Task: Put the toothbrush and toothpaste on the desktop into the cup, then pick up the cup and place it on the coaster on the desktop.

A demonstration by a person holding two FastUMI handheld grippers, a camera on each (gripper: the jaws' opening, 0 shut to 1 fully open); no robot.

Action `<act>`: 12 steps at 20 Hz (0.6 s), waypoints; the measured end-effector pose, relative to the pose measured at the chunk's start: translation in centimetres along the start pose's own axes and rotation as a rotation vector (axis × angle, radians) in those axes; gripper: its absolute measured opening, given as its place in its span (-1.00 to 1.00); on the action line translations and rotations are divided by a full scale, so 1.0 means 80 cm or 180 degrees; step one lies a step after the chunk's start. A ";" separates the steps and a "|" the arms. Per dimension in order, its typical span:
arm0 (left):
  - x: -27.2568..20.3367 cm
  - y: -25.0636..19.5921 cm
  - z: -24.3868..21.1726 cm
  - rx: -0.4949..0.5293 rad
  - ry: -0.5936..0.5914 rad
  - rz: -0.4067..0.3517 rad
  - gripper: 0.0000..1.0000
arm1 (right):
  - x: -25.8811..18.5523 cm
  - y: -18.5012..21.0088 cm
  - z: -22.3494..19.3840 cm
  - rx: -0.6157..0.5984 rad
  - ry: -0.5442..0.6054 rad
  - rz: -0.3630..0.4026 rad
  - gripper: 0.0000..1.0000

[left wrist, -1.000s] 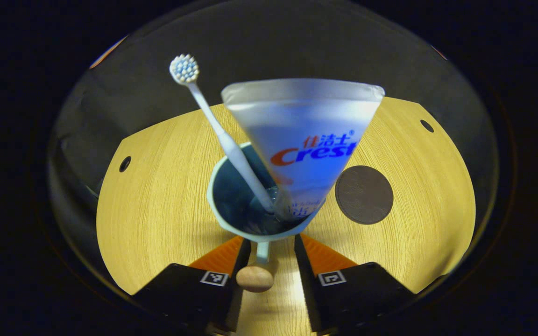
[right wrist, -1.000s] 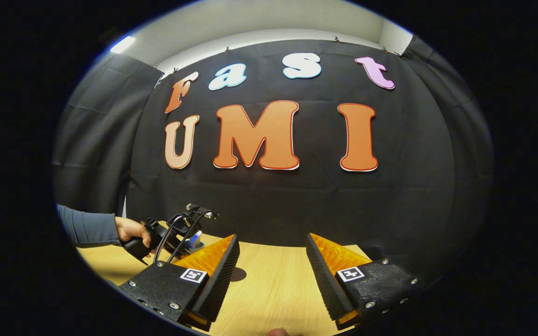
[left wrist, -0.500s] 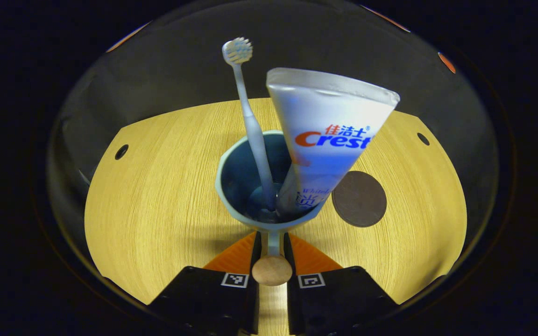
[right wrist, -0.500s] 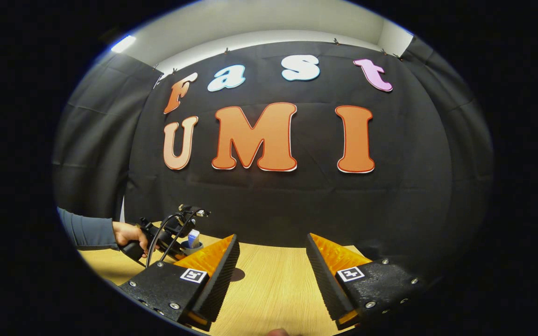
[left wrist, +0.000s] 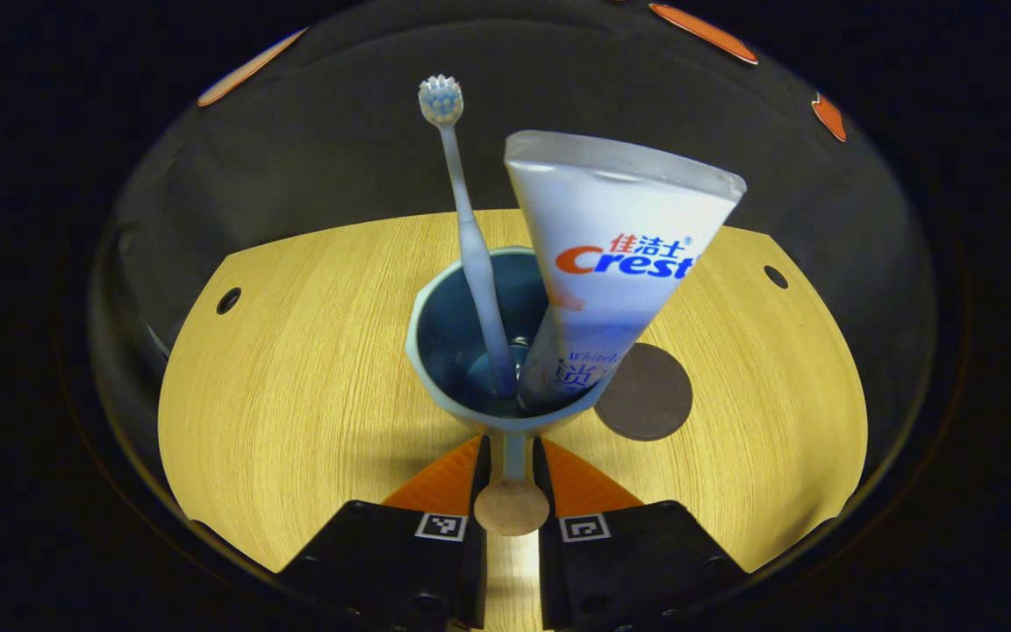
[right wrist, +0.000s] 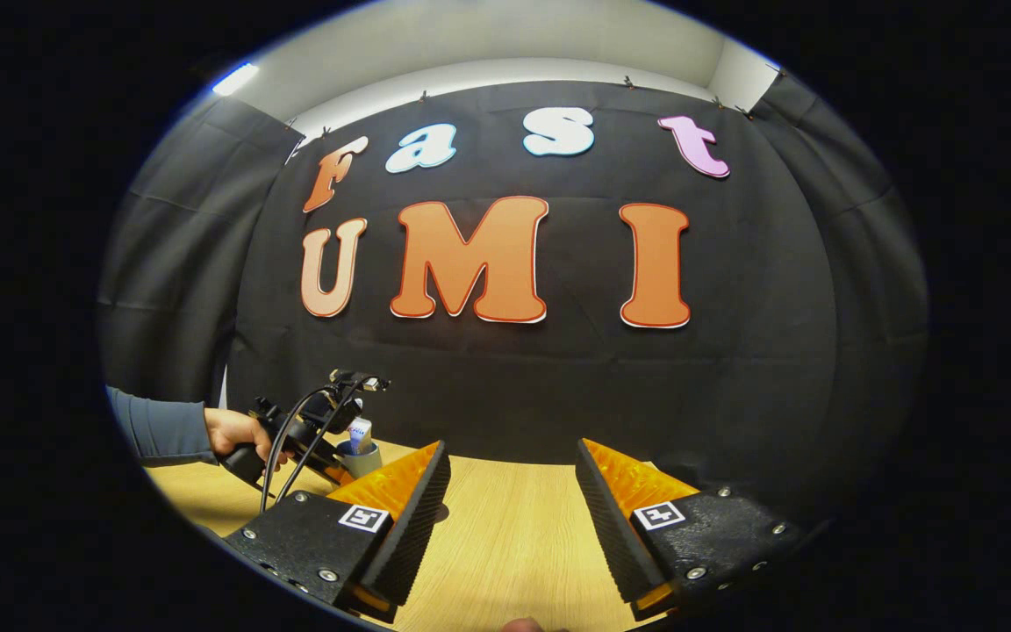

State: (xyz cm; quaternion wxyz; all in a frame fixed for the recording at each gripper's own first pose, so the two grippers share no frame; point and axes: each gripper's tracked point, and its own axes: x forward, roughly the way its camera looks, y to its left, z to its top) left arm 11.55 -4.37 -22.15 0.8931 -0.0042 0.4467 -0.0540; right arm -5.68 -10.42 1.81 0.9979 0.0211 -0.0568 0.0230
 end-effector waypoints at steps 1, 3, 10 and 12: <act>0.001 -0.001 0.001 0.0040 -0.0013 -0.0015 -0.52 | -0.003 -0.003 -0.001 0.0011 0.0002 -0.0009 0.72; 0.001 0.001 0.002 0.0100 -0.0026 -0.0033 -0.52 | -0.008 -0.009 -0.002 0.0023 0.0018 -0.0034 0.72; 0.000 -0.001 0.000 0.0249 -0.0014 -0.0155 -0.53 | -0.037 -0.037 -0.006 0.0018 0.0055 -0.0143 0.72; 0.000 0.001 -0.001 0.0296 -0.0002 -0.0174 -0.53 | -0.044 -0.046 -0.009 0.0002 0.0087 -0.0188 0.72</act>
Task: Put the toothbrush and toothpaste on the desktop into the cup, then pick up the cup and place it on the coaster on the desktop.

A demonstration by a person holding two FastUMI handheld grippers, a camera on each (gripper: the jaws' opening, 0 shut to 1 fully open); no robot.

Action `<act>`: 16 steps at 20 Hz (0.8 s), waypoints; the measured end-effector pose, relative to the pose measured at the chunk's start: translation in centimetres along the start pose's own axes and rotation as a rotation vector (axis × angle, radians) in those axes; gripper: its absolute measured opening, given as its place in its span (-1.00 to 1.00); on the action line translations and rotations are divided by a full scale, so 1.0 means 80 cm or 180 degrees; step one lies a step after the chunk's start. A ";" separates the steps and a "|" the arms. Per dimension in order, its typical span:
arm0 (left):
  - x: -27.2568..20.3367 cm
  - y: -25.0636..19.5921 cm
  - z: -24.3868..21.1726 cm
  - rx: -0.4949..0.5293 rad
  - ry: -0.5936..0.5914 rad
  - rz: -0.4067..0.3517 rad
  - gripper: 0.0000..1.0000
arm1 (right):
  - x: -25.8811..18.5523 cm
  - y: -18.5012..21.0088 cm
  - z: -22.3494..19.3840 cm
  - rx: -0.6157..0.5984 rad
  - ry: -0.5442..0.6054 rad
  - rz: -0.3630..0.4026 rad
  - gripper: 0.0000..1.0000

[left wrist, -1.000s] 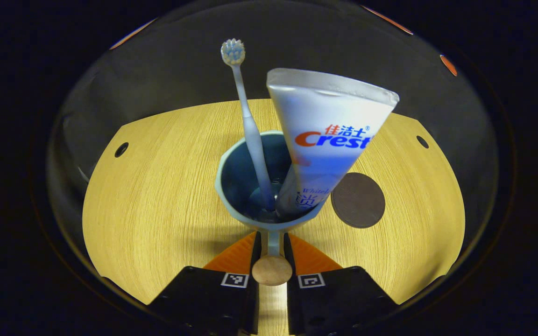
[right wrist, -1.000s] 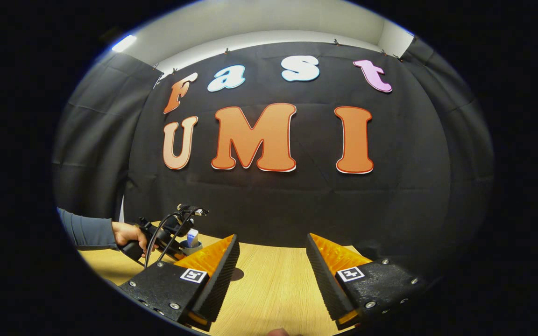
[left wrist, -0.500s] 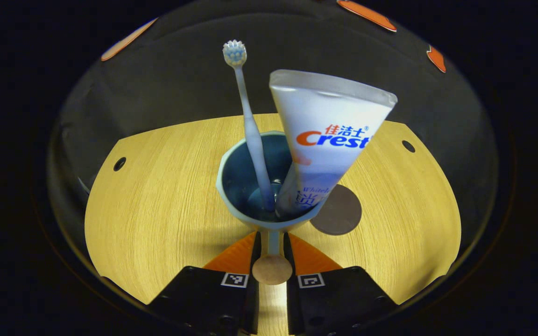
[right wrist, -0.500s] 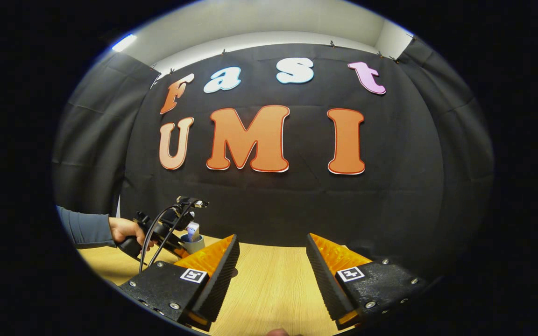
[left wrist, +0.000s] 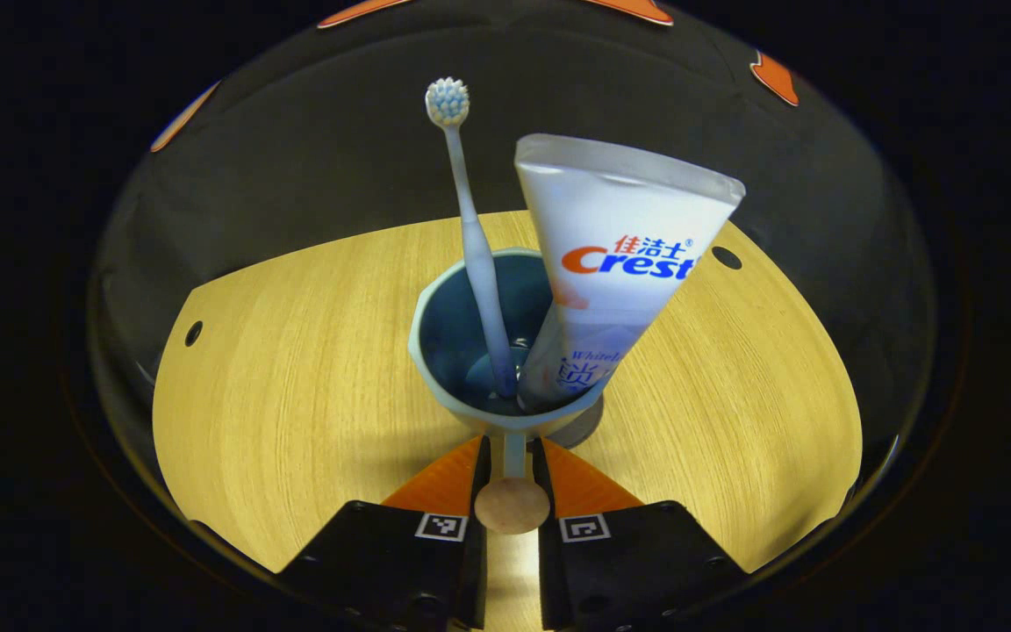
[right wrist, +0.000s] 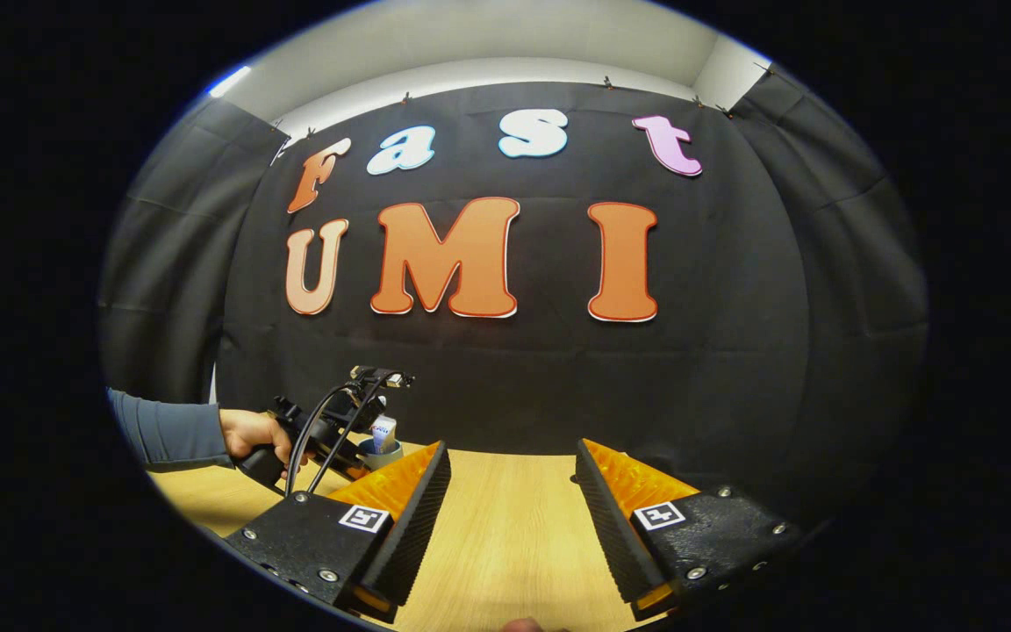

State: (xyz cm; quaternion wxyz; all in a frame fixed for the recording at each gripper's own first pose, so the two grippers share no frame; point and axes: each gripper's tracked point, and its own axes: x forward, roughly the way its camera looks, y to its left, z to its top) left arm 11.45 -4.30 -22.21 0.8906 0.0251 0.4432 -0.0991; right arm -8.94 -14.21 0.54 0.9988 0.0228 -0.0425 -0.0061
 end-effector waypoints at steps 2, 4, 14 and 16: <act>-0.002 0.001 -0.002 0.0021 0.0030 -0.0007 -0.53 | -0.008 -0.012 -0.004 -0.0021 0.0034 -0.0045 0.72; -0.009 0.002 -0.006 0.0025 0.0066 0.0000 -0.52 | -0.013 -0.021 -0.005 -0.0025 0.0050 -0.0083 0.72; -0.013 -0.021 0.013 0.0055 -0.0075 -0.0063 -0.10 | -0.011 -0.023 -0.024 0.0132 0.0171 -0.0093 0.72; -0.026 -0.028 0.016 0.0127 -0.0105 -0.0068 0.55 | -0.010 -0.015 -0.023 0.0130 0.0168 -0.0079 0.72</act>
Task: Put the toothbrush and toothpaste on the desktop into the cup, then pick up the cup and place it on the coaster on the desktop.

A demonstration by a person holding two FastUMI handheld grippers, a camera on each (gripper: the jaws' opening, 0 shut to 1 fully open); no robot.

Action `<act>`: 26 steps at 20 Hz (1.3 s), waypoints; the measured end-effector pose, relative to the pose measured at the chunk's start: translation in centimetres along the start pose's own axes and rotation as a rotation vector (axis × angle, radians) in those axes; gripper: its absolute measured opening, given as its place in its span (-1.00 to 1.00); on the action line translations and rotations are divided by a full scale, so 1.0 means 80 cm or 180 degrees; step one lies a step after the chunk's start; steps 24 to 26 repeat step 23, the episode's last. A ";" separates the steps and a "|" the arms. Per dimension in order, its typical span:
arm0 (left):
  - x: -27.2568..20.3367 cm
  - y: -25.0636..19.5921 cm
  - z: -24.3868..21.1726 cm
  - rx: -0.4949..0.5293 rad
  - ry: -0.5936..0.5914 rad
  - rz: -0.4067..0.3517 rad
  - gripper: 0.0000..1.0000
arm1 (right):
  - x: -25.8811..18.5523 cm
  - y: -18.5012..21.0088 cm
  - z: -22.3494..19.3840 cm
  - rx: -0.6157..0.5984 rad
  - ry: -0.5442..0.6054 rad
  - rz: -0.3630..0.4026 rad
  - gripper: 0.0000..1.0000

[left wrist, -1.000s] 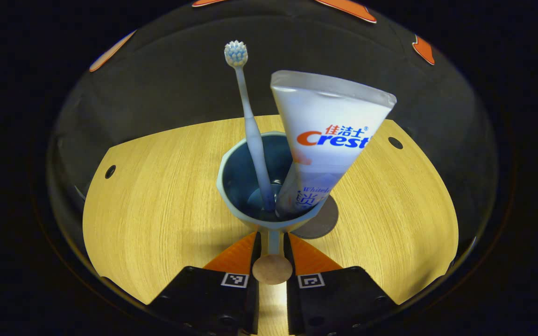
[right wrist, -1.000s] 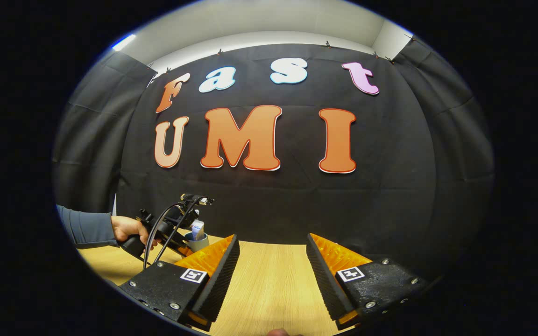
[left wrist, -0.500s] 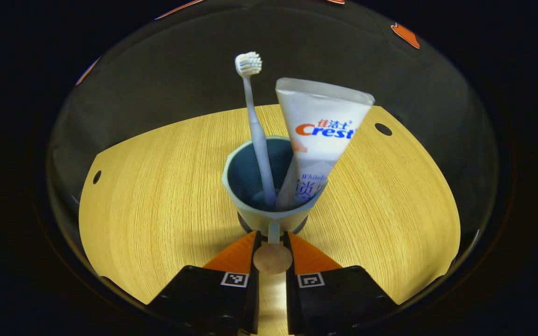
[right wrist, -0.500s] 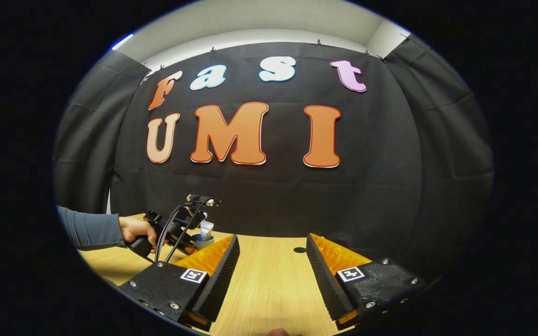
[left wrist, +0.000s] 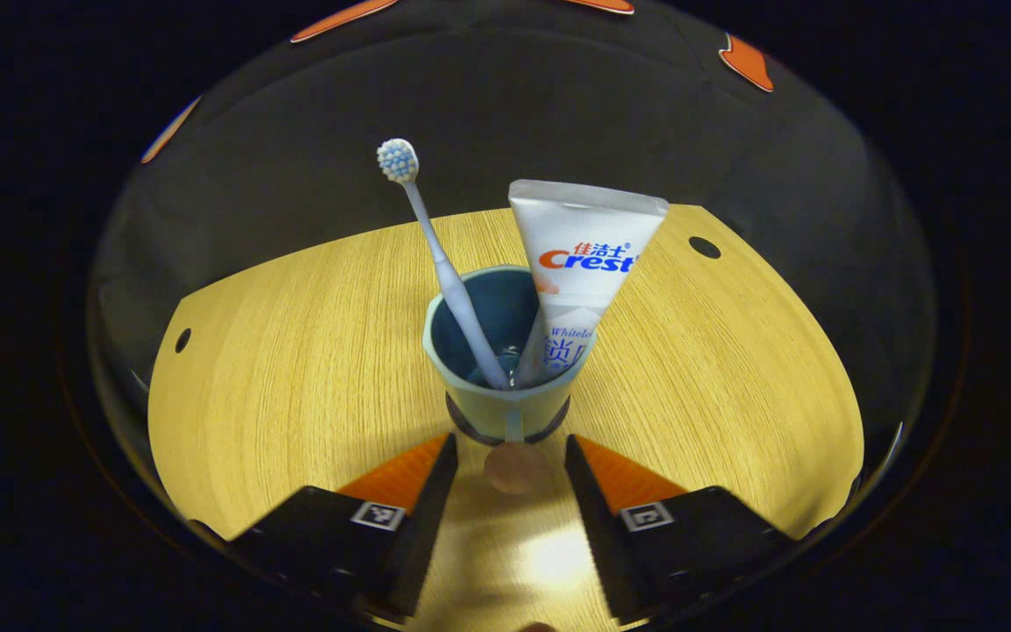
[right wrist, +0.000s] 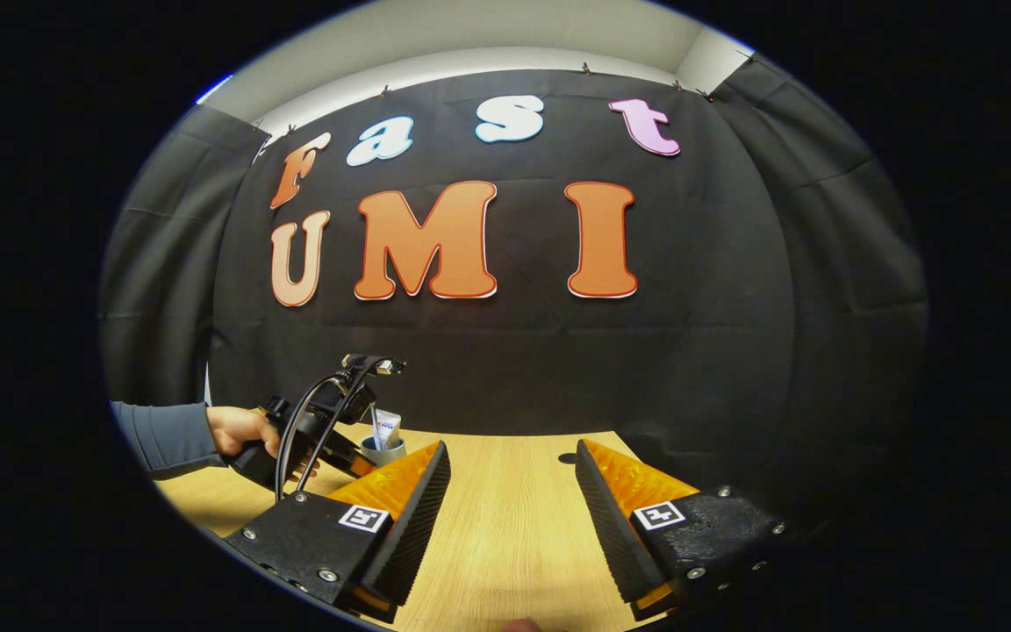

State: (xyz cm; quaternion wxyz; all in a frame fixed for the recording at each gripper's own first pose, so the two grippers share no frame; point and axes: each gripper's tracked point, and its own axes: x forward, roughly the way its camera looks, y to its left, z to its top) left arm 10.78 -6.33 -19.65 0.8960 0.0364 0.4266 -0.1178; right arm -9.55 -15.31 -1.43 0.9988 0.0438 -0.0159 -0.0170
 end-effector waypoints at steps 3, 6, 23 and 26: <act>-0.028 -0.004 0.001 0.0071 -0.0198 -0.0060 1.00 | 0.003 0.011 0.006 0.0008 -0.0039 -0.0007 0.72; -0.069 -0.001 0.008 0.0123 -0.0524 -0.0052 1.00 | 0.012 0.020 0.014 0.0093 -0.0106 -0.0098 0.72; -0.297 0.169 -0.029 -0.0166 -0.2444 0.1129 0.98 | 0.049 0.199 0.041 -0.0218 -0.0368 0.0439 0.72; -0.297 0.169 -0.029 -0.0166 -0.2444 0.1129 0.98 | 0.049 0.199 0.041 -0.0218 -0.0368 0.0439 0.72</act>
